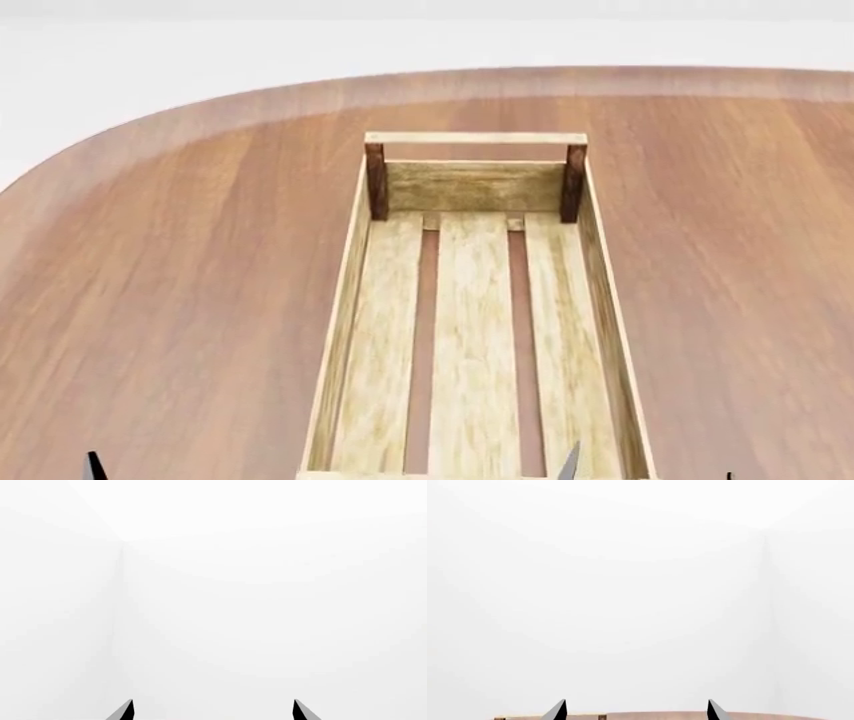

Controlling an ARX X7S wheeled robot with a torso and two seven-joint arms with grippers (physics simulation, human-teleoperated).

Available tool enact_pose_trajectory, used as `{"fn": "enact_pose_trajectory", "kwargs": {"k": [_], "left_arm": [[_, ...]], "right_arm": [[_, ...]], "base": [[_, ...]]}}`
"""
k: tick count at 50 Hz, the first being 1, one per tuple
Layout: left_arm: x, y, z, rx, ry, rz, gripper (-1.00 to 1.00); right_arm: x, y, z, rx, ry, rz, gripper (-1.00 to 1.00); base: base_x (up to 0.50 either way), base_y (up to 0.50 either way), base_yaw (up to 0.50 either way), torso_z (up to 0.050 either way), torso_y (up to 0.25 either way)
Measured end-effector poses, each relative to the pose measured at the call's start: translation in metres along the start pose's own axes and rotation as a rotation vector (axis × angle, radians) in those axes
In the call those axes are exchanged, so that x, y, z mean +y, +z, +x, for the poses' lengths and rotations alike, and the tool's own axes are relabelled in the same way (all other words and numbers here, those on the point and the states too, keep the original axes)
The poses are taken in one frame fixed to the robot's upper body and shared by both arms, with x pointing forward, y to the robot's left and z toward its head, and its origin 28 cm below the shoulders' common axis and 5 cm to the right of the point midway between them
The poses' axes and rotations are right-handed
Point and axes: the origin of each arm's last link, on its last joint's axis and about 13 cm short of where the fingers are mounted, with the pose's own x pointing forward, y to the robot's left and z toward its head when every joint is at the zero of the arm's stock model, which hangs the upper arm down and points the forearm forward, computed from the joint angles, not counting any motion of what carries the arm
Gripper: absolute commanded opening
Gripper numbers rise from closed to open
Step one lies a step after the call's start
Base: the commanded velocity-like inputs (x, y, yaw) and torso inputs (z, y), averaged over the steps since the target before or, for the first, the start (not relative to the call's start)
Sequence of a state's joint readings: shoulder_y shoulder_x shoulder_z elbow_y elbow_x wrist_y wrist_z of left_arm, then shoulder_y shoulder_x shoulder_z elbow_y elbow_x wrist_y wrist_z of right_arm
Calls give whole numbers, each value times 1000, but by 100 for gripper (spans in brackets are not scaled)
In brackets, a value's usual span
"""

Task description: Pick up the cream cheese and put it in the tray.

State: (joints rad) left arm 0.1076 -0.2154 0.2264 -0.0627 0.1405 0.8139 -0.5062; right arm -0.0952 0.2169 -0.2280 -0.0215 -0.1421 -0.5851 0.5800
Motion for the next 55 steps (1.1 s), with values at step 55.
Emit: {"fn": "enact_pose_trajectory", "kwargs": {"k": [55], "left_arm": [[0, 2, 0, -7, 2, -4, 100]], "right_arm": [[0, 1, -1, 3, 8, 10, 100]], "base": [[132, 0, 0, 0, 0]]}}
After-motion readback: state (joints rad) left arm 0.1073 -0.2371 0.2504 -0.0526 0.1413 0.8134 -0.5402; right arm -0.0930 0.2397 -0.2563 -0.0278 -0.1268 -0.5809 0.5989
